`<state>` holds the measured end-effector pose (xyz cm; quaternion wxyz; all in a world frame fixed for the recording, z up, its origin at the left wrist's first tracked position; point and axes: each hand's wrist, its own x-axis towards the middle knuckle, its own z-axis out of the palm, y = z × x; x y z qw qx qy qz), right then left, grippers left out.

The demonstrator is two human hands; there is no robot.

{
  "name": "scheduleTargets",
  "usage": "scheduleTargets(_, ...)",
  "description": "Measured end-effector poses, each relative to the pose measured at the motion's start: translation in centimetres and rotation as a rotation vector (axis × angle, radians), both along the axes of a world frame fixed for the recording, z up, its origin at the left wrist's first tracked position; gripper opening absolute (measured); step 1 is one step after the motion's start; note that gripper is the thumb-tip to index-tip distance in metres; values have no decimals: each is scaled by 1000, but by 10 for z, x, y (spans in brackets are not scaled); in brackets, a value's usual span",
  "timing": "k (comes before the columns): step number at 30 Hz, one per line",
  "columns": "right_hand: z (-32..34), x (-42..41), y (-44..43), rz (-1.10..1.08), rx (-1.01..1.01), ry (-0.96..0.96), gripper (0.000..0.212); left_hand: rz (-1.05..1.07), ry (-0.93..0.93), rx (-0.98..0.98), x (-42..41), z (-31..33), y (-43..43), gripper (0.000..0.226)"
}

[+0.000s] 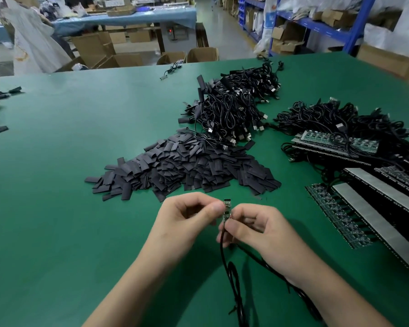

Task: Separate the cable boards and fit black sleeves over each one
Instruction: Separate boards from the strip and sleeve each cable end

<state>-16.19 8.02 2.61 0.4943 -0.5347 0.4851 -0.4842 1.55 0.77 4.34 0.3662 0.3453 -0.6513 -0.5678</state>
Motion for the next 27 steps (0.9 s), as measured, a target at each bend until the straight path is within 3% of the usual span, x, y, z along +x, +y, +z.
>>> scheduleTargets(2, 8, -4, 4, 56, 22, -259, 14, -32, -64, -101, -4, 9, -15, 29)
scheduleTargets(4, 15, -13, 8, 142, 45, -529, 20, 52, -184, -250, -15, 12, -35, 20)
scheduleTargets(6, 22, -22, 10, 247, 59, -787, 23, 140, -386, -436, -33, 9, -55, 17)
scheduleTargets(8, 25, -26, 10, 332, 77, -948, 21, 128, -616, -625, -55, 2, -71, 27)
scheduleTargets(12, 21, -30, 7, 266, 130, -847, 25, -28, -987, -942, -84, -9, -97, 39)
scheduleTargets(15, 17, -32, 2, 213, 177, -759, 27, -66, -1084, -1024, -89, -8, -106, 39)
scheduleTargets(24, 6, -30, -3, -34, 197, -456, 21, 24, -997, -1045, -79, -3, -104, 27)
scheduleTargets(27, 7, -30, -2, -76, 168, -381, 23, 114, -852, -1001, -58, 1, -93, 22)
